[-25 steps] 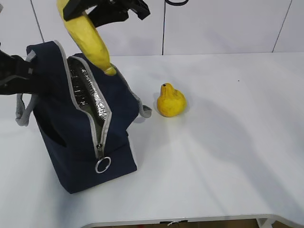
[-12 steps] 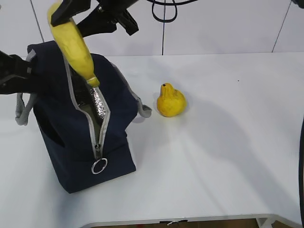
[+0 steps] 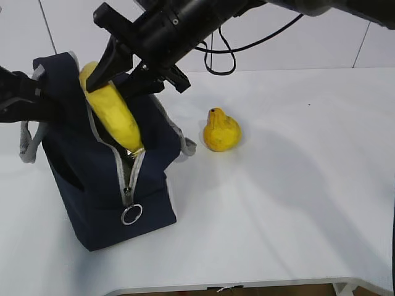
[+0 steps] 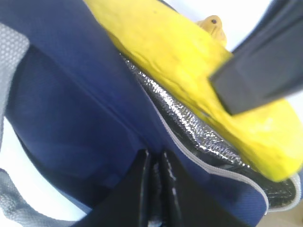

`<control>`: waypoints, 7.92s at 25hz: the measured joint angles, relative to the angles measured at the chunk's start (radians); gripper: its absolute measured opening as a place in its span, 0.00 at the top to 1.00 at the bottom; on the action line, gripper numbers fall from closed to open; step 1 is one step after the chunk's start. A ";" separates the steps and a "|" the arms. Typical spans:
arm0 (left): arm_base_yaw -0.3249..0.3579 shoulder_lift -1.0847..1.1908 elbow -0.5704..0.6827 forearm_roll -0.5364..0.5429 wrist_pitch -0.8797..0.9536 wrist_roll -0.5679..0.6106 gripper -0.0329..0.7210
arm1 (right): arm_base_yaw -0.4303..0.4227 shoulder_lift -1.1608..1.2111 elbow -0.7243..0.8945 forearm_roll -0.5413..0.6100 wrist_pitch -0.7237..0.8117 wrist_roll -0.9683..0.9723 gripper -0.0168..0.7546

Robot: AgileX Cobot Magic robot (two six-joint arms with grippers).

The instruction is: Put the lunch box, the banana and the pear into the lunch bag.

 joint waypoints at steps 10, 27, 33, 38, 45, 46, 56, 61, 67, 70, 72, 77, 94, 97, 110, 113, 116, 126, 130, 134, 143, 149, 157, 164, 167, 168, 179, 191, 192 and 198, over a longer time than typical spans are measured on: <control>0.000 0.000 0.000 0.002 0.000 0.000 0.96 | 0.010 -0.027 0.094 0.088 -0.097 -0.040 0.58; 0.000 0.000 0.000 -0.004 0.000 0.000 0.96 | 0.022 0.010 0.097 -0.009 -0.156 -0.072 0.58; 0.000 0.000 0.000 -0.026 0.000 0.001 0.96 | 0.057 0.011 0.097 -0.078 -0.167 -0.155 0.58; 0.000 0.000 0.000 -0.031 0.002 0.001 0.96 | 0.075 0.012 0.097 -0.162 -0.167 -0.165 0.58; 0.000 0.000 0.000 -0.034 0.002 0.001 0.96 | 0.079 0.012 0.097 -0.193 -0.152 -0.195 0.57; 0.000 0.000 0.000 -0.034 0.004 0.001 0.96 | 0.079 0.012 0.097 -0.193 -0.146 -0.208 0.56; 0.000 0.000 0.000 -0.036 0.005 0.001 0.96 | 0.079 0.013 -0.020 -0.219 -0.030 -0.323 0.27; 0.000 0.000 0.000 -0.036 0.005 0.001 0.96 | 0.079 0.013 -0.130 -0.358 -0.007 -0.326 0.27; 0.000 0.000 0.000 -0.036 0.007 0.001 0.96 | 0.079 0.013 -0.185 -0.551 0.002 -0.334 0.27; 0.000 0.000 0.000 -0.036 0.018 0.001 0.96 | 0.079 0.015 -0.187 -0.695 0.003 -0.351 0.27; 0.000 0.000 0.000 -0.036 0.025 0.001 0.96 | 0.079 0.015 -0.187 -0.812 0.004 -0.353 0.27; 0.001 0.000 0.000 -0.036 0.035 0.001 0.96 | 0.077 0.010 -0.201 -0.946 0.008 -0.330 0.27; 0.001 0.000 0.000 -0.034 0.041 0.001 0.96 | -0.137 -0.175 -0.071 -0.796 0.010 -0.258 0.27; 0.001 0.000 0.000 -0.034 0.041 0.001 0.96 | -0.152 -0.232 0.044 -0.795 0.010 -0.258 0.27; 0.001 0.000 0.000 -0.034 0.041 0.001 0.96 | -0.153 -0.508 0.675 -0.713 -0.451 -0.295 0.27; 0.001 0.000 0.000 -0.034 0.041 0.001 0.96 | -0.153 -0.567 0.829 -0.653 -0.608 -0.347 0.27; 0.001 0.000 0.000 -0.034 0.041 0.001 0.96 | -0.153 -0.616 0.952 -0.588 -0.727 -0.407 0.27; 0.001 0.000 0.000 -0.034 0.041 0.001 0.96 | -0.153 -0.641 1.132 -0.288 -0.887 -0.790 0.27; 0.001 0.000 0.000 -0.034 0.041 0.001 0.96 | -0.153 -0.637 1.134 -0.076 -0.938 -1.093 0.27; 0.001 0.000 0.000 -0.034 0.041 0.001 0.96 | -0.153 -0.606 1.134 0.224 -0.938 -1.469 0.27; 0.001 0.000 0.000 -0.034 0.018 0.001 0.96 | -0.153 -0.519 1.134 0.836 -0.933 -2.216 0.27; 0.001 0.000 0.000 -0.034 0.009 0.002 0.96 | -0.153 -0.473 1.134 0.875 -0.933 -2.362 0.27; 0.001 0.000 0.000 -0.034 -0.001 0.002 0.96 | -0.153 -0.412 1.062 0.877 -0.915 -2.305 0.27; 0.001 0.000 0.000 -0.034 -0.003 0.004 0.96 | -0.153 -0.296 0.955 0.880 -0.941 -2.137 0.27; 0.001 0.000 0.000 -0.034 -0.003 0.004 0.96 | -0.153 -0.263 0.928 0.880 -0.948 -2.131 0.27; 0.001 0.000 0.000 -0.034 -0.003 0.004 0.96 | -0.153 -0.256 0.919 0.880 -0.956 -2.131 0.27; 0.001 0.000 0.000 -0.034 -0.003 0.004 0.96 | -0.153 -0.192 0.842 0.884 -0.983 -2.131 0.27; 0.001 0.000 0.000 -0.034 -0.004 0.004 0.96 | -0.153 -0.186 0.828 0.884 -0.981 -2.087 0.51; 0.001 0.000 0.000 -0.034 -0.004 0.004 0.96 | -0.153 -0.186 0.828 0.884 -0.981 -2.082 0.52; 0.001 0.000 0.000 -0.034 -0.004 0.004 0.96 | -0.153 -0.186 0.828 0.884 -0.981 -2.077 0.62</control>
